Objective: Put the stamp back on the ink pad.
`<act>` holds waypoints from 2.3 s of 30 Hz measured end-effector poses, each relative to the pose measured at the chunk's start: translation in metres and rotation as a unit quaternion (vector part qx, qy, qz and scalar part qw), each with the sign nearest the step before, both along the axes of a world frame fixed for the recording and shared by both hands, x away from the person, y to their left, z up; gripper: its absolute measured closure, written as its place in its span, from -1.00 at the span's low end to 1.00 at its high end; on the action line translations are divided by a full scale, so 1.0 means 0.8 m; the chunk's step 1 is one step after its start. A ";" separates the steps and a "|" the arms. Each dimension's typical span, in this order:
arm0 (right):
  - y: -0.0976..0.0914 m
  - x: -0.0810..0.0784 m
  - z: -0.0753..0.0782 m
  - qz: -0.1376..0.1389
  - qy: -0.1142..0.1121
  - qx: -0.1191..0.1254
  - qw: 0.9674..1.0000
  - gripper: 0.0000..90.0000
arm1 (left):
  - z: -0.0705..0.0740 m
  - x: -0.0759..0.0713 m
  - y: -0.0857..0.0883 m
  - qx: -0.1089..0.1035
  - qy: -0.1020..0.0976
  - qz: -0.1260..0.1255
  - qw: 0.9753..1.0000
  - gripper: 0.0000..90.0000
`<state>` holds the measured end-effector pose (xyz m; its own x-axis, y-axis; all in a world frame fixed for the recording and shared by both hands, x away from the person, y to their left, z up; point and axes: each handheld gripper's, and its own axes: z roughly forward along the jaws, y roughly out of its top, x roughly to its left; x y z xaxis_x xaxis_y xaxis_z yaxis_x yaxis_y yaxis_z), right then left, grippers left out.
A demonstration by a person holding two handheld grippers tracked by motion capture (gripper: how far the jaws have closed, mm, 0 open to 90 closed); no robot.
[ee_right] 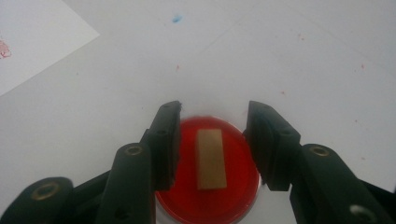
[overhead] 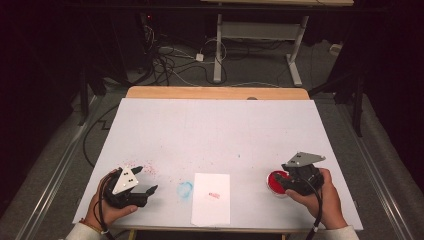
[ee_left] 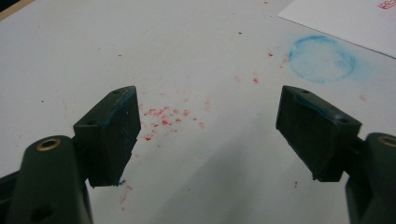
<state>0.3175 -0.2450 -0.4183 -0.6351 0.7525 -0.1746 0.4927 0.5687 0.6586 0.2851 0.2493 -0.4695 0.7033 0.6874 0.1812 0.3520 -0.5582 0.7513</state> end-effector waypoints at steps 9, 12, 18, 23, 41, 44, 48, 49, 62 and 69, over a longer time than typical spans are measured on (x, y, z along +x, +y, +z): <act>0.003 -0.004 0.009 -0.005 -0.048 0.014 0.999 -0.02 | -0.001 0.001 0.000 0.002 0.002 -0.001 1.000 -0.53; 0.007 -0.007 0.012 -0.001 -0.068 0.020 0.998 -0.09 | -0.001 0.001 0.000 0.001 0.002 -0.001 1.000 -0.53; 0.012 -0.013 0.018 -0.010 -0.114 0.034 0.993 -0.27 | -0.001 0.000 0.000 0.001 0.002 -0.002 1.000 -0.53; 0.014 -0.018 0.021 -0.014 -0.146 0.053 0.988 -0.39 | -0.001 0.001 0.000 0.001 0.003 -0.002 1.000 -0.53; 0.021 -0.027 0.024 -0.018 -0.209 0.074 0.975 -0.57 | -0.001 -0.001 -0.002 0.001 0.003 -0.003 1.000 -0.53; 0.024 -0.028 0.022 -0.010 -0.210 0.077 0.975 -0.63 | -0.001 -0.001 -0.002 0.002 0.002 -0.003 1.000 -0.53; 0.027 -0.031 0.019 -0.003 -0.216 0.079 0.973 -0.64 | 0.001 -0.004 -0.002 0.000 0.000 -0.003 1.000 -0.53; 0.027 -0.031 0.018 -0.002 -0.216 0.078 0.973 -0.64 | 0.001 -0.005 -0.002 -0.001 -0.001 -0.003 1.000 -0.53; 0.030 -0.046 0.008 0.013 -0.231 0.076 0.970 -0.64 | 0.002 -0.010 -0.005 0.002 -0.006 -0.007 1.000 -0.53; 0.026 -0.053 0.000 0.014 -0.231 0.071 0.970 -0.63 | 0.000 -0.011 -0.007 0.011 -0.006 -0.010 1.000 -0.53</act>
<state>0.2750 -0.2245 -0.4187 -0.5334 0.7738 -0.3417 0.1124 0.4652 0.8780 0.2762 0.2434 -0.4691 0.7144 0.6693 0.2041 0.3326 -0.5815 0.7425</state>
